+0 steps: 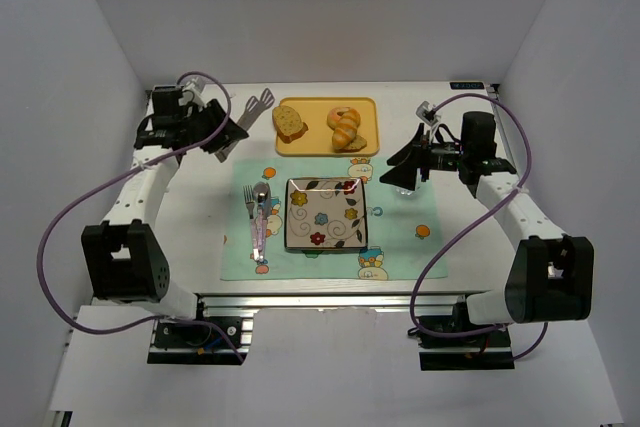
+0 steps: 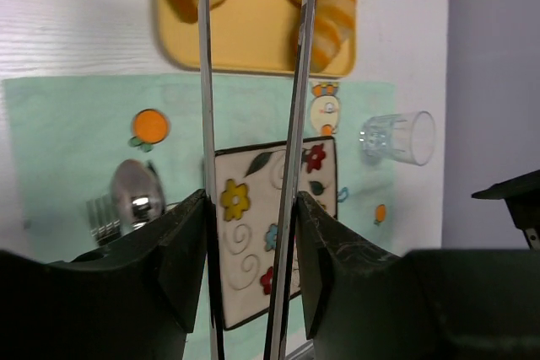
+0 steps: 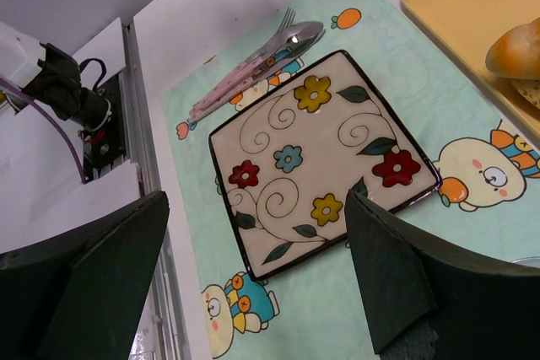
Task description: Place the bread
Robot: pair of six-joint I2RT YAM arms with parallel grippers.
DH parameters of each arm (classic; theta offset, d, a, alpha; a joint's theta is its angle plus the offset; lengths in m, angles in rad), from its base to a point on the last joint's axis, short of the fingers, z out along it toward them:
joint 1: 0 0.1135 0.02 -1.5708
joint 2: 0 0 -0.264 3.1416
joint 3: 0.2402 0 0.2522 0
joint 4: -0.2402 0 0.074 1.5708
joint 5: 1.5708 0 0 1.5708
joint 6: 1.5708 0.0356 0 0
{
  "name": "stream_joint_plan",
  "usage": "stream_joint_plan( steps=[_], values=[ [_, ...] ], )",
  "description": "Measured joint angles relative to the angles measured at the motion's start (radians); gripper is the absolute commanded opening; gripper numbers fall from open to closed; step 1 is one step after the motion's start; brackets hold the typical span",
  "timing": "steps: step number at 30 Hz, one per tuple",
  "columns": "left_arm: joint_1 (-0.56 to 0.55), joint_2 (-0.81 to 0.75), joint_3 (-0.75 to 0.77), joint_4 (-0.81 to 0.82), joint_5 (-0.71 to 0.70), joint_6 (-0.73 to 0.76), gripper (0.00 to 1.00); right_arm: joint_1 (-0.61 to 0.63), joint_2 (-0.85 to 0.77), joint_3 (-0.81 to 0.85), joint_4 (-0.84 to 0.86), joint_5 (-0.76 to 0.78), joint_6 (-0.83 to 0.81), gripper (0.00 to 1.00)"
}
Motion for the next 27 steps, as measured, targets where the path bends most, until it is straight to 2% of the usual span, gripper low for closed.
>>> stream_joint_plan(
  steps=[6,13,27],
  values=[
    [-0.125,0.122,0.117,0.053,0.004,-0.070,0.53,0.000,-0.042,-0.005,0.001,-0.002,0.002,0.89],
    [-0.240,0.334,0.292,0.075,-0.039,-0.083,0.53,-0.002,-0.067,-0.011,-0.003,-0.004,0.001,0.89],
    [-0.330,0.613,0.521,0.003,-0.101,-0.060,0.54,-0.015,-0.076,-0.023,-0.018,-0.003,0.001,0.89]
  ],
)
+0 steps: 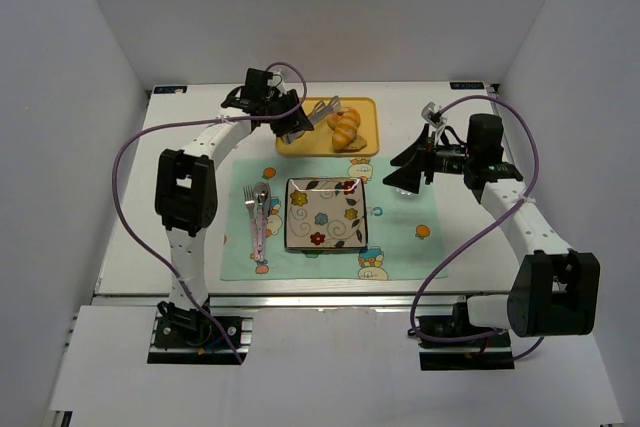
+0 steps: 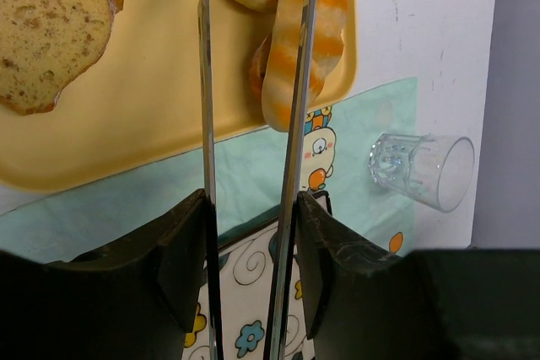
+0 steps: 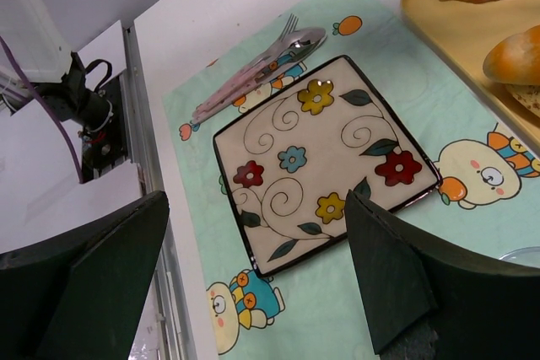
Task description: Place the bread
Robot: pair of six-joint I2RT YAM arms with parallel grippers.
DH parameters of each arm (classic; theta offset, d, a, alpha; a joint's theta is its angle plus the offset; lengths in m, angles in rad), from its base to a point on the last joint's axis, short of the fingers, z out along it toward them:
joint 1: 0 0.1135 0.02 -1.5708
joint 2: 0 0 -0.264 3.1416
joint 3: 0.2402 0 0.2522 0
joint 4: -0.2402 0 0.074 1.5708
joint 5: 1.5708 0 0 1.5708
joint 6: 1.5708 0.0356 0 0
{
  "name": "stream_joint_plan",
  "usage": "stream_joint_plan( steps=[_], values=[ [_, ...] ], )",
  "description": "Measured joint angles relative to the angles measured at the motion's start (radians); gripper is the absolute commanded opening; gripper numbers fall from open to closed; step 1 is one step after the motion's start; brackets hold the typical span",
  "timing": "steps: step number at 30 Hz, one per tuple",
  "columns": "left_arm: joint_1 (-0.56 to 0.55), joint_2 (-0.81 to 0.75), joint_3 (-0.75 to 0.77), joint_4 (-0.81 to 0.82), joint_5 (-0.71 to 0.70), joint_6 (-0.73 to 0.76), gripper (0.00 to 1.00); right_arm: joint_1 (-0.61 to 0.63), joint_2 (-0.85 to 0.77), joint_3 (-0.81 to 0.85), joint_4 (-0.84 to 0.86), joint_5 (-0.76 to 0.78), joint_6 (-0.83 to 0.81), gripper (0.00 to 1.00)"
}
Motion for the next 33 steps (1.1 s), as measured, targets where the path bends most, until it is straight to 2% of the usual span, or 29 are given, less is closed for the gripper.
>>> stream_joint_plan(
  steps=[15,33],
  values=[
    [-0.005,0.013,0.008,-0.034,-0.029,0.018,0.54,-0.010,0.001,0.000,0.000,0.000,0.000,0.89],
    [-0.012,0.073,0.024,-0.041,0.019,0.018,0.54,-0.013,0.013,0.000,0.001,-0.001,0.002,0.89]
  ],
)
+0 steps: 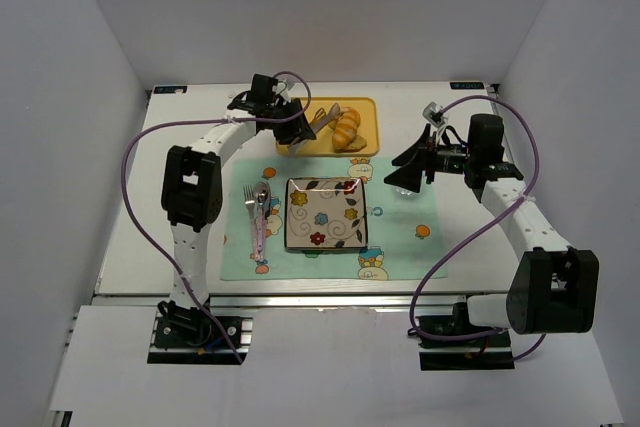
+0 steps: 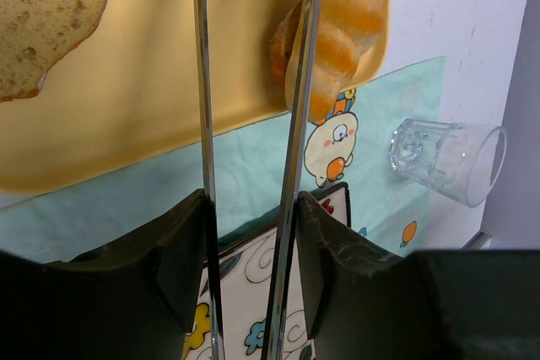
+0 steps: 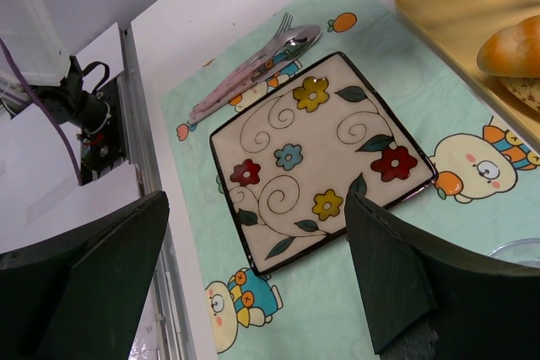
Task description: Place the bread
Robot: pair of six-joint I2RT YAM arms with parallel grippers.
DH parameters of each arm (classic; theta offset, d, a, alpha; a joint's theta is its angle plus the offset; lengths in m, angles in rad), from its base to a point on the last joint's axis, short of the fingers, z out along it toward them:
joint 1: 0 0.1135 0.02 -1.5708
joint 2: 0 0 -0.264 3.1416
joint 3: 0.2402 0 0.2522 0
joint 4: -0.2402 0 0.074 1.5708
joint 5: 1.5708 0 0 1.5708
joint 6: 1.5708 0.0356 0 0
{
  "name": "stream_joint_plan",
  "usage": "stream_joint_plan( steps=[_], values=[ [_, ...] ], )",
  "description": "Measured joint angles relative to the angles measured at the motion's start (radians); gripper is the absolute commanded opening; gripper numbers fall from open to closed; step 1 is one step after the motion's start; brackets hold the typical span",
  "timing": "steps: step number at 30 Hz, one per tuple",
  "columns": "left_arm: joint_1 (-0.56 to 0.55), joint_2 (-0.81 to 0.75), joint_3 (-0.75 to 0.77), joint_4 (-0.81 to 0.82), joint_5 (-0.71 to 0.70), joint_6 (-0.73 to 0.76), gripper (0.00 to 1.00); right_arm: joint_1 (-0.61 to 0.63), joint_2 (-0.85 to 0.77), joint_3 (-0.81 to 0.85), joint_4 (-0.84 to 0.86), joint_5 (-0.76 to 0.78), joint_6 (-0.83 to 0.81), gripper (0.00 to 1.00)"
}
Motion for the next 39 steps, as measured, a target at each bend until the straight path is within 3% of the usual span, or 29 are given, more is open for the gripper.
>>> stream_joint_plan(
  steps=[9,23,39],
  values=[
    [0.000,0.000,0.006,-0.016,0.013,0.000,0.49,0.000,0.001,0.000,0.008,-0.004,0.013,0.89],
    [0.000,0.000,0.044,-0.047,0.008,0.003,0.04,0.000,0.001,-0.006,0.027,-0.012,0.026,0.89],
    [0.000,-0.007,0.107,-0.043,-0.122,0.034,0.00,-0.006,0.001,-0.020,0.028,-0.014,0.026,0.90]
  ],
)
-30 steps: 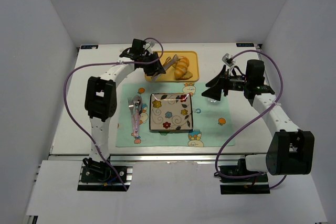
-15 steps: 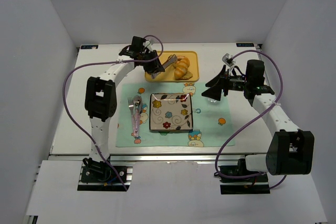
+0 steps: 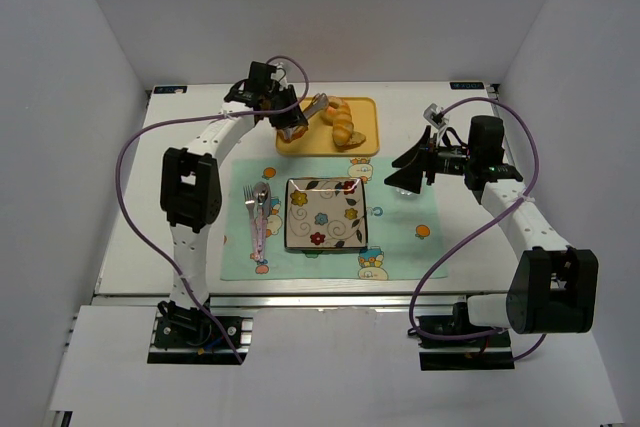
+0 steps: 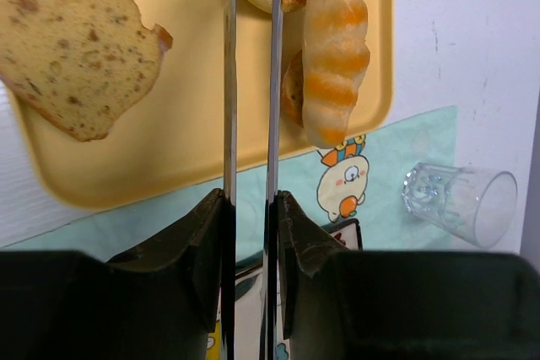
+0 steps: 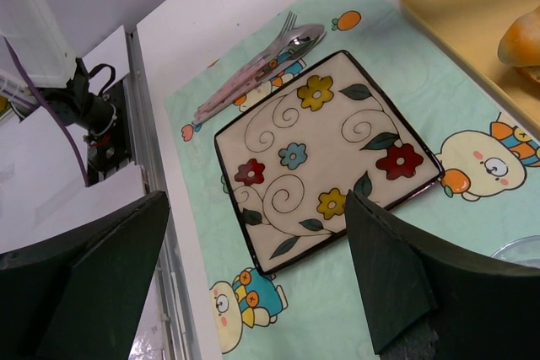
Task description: Place the bread
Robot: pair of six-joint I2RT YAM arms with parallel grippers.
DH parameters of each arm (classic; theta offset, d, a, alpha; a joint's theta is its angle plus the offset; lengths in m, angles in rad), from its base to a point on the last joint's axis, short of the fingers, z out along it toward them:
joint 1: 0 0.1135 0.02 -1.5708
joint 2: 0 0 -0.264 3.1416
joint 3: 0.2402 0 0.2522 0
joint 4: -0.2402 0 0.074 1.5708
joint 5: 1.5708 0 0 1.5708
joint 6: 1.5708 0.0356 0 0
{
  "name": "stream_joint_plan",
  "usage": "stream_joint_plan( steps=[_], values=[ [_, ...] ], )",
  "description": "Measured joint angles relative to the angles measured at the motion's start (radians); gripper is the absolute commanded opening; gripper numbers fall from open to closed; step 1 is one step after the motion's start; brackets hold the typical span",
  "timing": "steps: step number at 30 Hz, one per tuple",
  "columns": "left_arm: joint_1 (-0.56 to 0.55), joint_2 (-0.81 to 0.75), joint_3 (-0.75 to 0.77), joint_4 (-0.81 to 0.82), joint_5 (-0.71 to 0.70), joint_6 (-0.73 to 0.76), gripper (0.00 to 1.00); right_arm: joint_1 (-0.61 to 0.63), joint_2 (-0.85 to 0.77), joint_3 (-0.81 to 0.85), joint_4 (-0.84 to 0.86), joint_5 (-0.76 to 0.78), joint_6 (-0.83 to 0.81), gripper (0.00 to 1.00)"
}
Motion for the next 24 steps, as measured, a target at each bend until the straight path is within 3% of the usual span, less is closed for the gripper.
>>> stream_joint_plan(
  steps=[24],
  values=[
    [0.001,-0.093,-0.015,0.037,-0.137,0.090,0.00,0.000,0.000,0.000,0.000,0.000,0.000,0.89]
  ],
)
